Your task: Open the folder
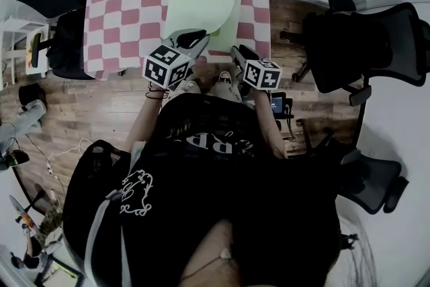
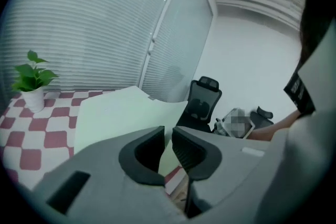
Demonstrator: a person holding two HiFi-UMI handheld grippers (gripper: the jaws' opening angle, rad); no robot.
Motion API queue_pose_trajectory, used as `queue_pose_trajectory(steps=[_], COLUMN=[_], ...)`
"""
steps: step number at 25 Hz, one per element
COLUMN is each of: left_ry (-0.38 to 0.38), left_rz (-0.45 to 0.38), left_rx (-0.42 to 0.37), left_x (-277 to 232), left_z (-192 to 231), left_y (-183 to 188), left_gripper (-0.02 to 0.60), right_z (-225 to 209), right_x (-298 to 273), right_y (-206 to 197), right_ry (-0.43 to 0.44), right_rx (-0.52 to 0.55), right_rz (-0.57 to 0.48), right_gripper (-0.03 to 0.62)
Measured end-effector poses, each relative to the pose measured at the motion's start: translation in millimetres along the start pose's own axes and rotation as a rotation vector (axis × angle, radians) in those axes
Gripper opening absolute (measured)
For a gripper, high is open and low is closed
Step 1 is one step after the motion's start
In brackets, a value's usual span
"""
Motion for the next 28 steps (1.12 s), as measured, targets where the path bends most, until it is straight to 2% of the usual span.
queue_pose_trajectory(steps=[5,9,13,16,20,23,26,28], left_ry=[0.075,0.148,0.284,0.393,0.507,0.565,0.644,0.685], left_rz=[-0.121,-0.234,-0.297,-0.339,-0.385,-0.409,-0.382,-0.368], left_rx=[0.110,0.230,0.309,0.397,0.518,0.595,0.628,0.676], left_x=[49,91,134,167,201,218,230,236], left_z=[10,31,58,80,105,119,137,152], left_y=[12,16,2,-15,-43,-69,-98,-116], left_gripper=[0.046,0.040,0.029,0.021,0.015,0.015,0.015,0.015], right_z=[1,-1,-1,-1,-2,-2,-1,-2], right_x=[1,2,1,0,-2,-2,-3,-3], right_y=[1,4,6,7,11,13,14,14], right_ry=[-0.019,-0.051,-0.054,-0.063,-0.083,-0.102,-0.111,-0.117], right_rx=[0.036,0.067,0.075,0.083,0.102,0.126,0.130,0.126], right_rz=[0.008,0.013,0.021,0.018,0.010,0.008,0.006,0.004], right_gripper=[0.115,0.115,0.115,0.114,0.114,0.114,0.114,0.114])
Point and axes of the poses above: the fingertips, and each gripper's own axes: x backward along the fingers, z to its left, y out of its top, the point moved 3 cm from there along x, backward along the fingers, and after that the axes turned 4 degrees about z, right-handed, at the moved point
